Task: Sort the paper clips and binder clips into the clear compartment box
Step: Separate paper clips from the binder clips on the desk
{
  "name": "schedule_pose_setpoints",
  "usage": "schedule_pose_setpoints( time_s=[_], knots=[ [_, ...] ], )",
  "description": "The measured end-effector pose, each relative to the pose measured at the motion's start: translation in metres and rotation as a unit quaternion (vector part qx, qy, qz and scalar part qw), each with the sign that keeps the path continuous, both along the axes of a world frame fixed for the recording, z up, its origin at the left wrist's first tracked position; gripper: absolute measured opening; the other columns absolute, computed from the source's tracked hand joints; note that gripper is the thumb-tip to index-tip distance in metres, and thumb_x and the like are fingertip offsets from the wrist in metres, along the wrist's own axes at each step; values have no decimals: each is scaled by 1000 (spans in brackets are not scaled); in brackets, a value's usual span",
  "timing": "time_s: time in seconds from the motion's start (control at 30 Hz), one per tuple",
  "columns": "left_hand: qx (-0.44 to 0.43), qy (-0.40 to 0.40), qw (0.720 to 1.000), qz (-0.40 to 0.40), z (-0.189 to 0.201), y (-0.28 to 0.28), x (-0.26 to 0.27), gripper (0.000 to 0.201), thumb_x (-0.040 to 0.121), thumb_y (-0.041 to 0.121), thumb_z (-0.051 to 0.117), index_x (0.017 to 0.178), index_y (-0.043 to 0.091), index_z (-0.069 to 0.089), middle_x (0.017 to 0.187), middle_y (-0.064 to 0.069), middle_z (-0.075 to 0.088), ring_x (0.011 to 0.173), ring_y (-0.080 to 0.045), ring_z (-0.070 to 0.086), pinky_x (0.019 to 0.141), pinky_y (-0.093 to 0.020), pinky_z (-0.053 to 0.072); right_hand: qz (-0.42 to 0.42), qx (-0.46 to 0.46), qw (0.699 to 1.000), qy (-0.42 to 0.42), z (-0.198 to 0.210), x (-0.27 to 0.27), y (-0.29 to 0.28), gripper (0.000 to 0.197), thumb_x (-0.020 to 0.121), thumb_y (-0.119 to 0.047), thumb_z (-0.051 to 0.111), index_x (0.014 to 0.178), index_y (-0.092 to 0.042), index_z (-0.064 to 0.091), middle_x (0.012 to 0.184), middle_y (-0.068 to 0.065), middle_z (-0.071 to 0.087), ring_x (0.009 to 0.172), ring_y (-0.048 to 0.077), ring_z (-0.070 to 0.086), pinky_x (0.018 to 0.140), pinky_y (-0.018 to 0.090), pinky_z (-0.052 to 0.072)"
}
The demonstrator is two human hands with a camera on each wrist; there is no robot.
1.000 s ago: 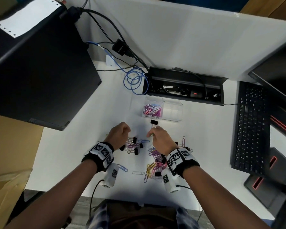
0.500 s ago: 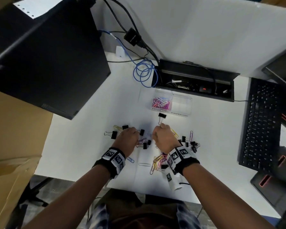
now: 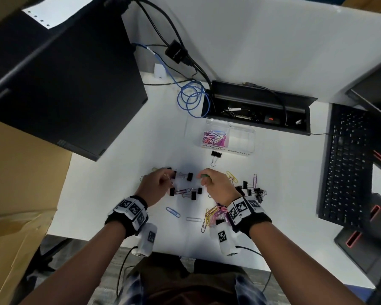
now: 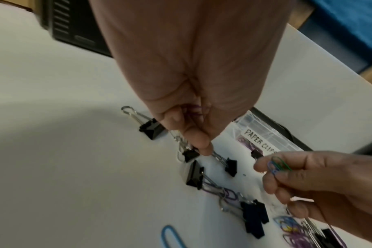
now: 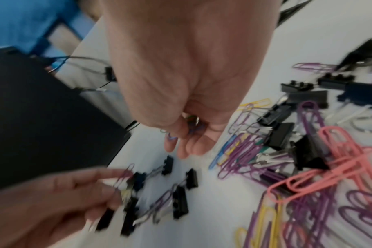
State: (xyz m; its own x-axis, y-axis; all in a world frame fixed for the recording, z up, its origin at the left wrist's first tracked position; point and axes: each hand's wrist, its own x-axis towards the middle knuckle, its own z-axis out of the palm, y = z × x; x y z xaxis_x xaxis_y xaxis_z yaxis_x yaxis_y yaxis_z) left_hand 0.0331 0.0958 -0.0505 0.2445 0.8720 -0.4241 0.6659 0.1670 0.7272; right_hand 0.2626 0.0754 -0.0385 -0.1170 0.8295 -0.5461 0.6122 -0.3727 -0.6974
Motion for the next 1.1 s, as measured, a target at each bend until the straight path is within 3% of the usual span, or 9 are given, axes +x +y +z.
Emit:
schedule_pose_setpoints(
  time_s=[0.07, 0.17, 0.3, 0.53, 0.6, 0.7, 0.83, 0.93, 1.1],
  knots=[
    [-25, -5, 999, 25, 1, 4, -9, 29, 91, 11, 51, 111, 25, 66, 85, 6, 67, 75, -11, 61, 73, -22, 46, 39, 14, 999, -31, -2, -12, 1, 29, 95, -3, 37, 108, -5, 64, 101, 6, 61, 83, 16, 54, 70, 20, 36],
    [-83, -75, 984, 140, 9, 14, -14, 30, 94, 6, 40, 84, 15, 67, 69, -1, 59, 63, -16, 52, 57, -16, 43, 96, 37, 993, -63, -9, -27, -1, 25, 91, -13, 45, 104, -7, 65, 107, 12, 61, 100, 28, 56, 85, 29, 44],
    [-204, -151, 912, 321, 17, 30, -15, 30, 87, 0, 35, 66, 7, 54, 62, -9, 53, 54, -19, 44, 51, -23, 32, 148, 72, 980, -108, -16, -36, -4, 20, 87, -17, 61, 107, -15, 64, 111, 8, 56, 105, 27, 47, 93, 38, 45],
    [-240, -213, 883, 343, 11, 35, -23, 22, 82, 17, 41, 61, 14, 45, 63, -6, 61, 47, -14, 52, 45, -23, 29, 210, 85, 956, -185, -14, -31, -1, 16, 89, -10, 53, 103, -9, 62, 112, 8, 53, 104, 28, 46, 90, 41, 47],
    [-233, -184, 897, 328, 12, 40, -22, 21, 80, 16, 42, 59, 14, 42, 67, -8, 60, 53, -18, 50, 47, -23, 32, 197, 66, 961, -184, -15, -27, -1, 20, 92, -13, 48, 108, -6, 58, 112, 9, 52, 105, 28, 45, 95, 38, 43],
    [-142, -43, 960, 237, 14, 40, -23, 30, 85, 28, 49, 59, 12, 48, 62, -5, 59, 56, -20, 49, 56, -27, 38, 110, 46, 985, -125, -16, -21, -4, 13, 91, -6, 46, 100, -7, 56, 103, 9, 56, 99, 26, 50, 89, 31, 38],
    [41, 80, 993, 71, 3, 41, -33, 13, 86, 25, 63, 96, 17, 62, 72, -2, 58, 66, -19, 57, 68, -31, 50, -17, 4, 1000, 3, -17, -14, -10, 3, 98, -9, 43, 97, -12, 42, 87, 8, 59, 84, 25, 59, 80, 35, 49],
    [97, 124, 987, -42, -10, 52, -36, 34, 87, 8, 62, 120, 15, 59, 102, -7, 53, 90, -23, 57, 86, -36, 50, -40, 9, 998, 46, -18, -14, -11, 13, 99, -6, 40, 107, -15, 44, 77, 2, 63, 80, 21, 62, 86, 38, 51],
    [157, 146, 970, -112, -13, 65, -33, 8, 86, 4, 62, 89, 10, 59, 98, -6, 49, 85, -22, 53, 78, -39, 51, -100, -83, 980, 153, -13, -24, -3, 34, 98, 3, 37, 120, -17, 54, 75, 4, 64, 65, 14, 53, 59, 23, 43]
  ],
)
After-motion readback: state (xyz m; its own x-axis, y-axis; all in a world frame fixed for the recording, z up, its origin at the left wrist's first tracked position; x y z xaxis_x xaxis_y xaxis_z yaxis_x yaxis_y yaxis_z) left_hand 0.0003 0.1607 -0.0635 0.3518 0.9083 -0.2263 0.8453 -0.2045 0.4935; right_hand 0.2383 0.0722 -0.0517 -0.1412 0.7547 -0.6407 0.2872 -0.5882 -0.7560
